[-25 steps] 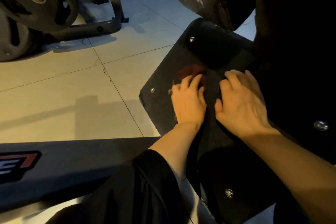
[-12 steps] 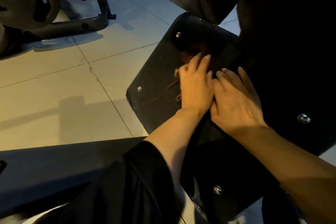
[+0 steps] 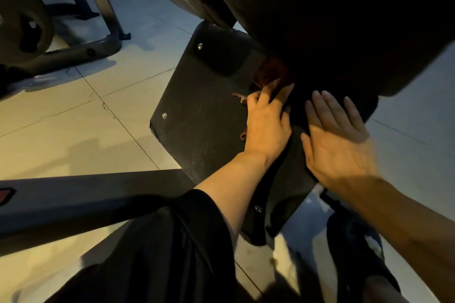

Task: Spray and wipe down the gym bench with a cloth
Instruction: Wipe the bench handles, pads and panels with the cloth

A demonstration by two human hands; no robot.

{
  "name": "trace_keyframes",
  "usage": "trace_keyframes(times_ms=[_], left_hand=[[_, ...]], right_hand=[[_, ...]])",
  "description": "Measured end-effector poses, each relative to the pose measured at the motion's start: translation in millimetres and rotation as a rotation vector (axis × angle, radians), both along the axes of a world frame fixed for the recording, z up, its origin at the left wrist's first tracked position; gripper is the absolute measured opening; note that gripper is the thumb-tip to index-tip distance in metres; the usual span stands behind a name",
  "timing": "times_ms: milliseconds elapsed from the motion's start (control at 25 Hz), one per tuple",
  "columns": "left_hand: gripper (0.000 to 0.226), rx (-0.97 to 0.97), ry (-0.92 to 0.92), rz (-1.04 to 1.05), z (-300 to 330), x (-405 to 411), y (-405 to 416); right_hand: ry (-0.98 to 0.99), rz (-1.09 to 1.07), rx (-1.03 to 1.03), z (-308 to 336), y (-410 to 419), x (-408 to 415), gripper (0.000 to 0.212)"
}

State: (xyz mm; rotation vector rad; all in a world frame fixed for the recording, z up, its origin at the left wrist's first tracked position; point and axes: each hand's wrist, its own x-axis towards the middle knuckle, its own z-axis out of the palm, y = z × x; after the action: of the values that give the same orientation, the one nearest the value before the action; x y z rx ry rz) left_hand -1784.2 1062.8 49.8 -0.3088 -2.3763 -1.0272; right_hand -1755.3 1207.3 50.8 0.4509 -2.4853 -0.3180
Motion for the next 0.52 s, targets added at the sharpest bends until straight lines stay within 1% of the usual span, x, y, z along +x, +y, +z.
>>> trace_keyframes(times_ms=[80,200,320,440,520], left_hand=[[0.045,0.011,-0.011,0.009,-8,24,14],[0.044,0.026,-0.102,0.003,-21,68,22],[0.046,-0.018,-0.175,0.0,-39,105,13],[0.049,-0.009,-0.26,0.044,-45,116,7],[0.05,0.038,-0.28,0.094,-44,112,6]], right_hand=[[-0.047,-0.025,-0.021,-2,-2,22,0.059],[-0.126,-0.054,0.017,0,3,51,0.056],[-0.223,-0.08,0.075,2,8,72,0.066],[-0.264,-0.071,0.148,6,-7,82,0.065],[-0.327,-0.016,0.157,8,-25,83,0.064]])
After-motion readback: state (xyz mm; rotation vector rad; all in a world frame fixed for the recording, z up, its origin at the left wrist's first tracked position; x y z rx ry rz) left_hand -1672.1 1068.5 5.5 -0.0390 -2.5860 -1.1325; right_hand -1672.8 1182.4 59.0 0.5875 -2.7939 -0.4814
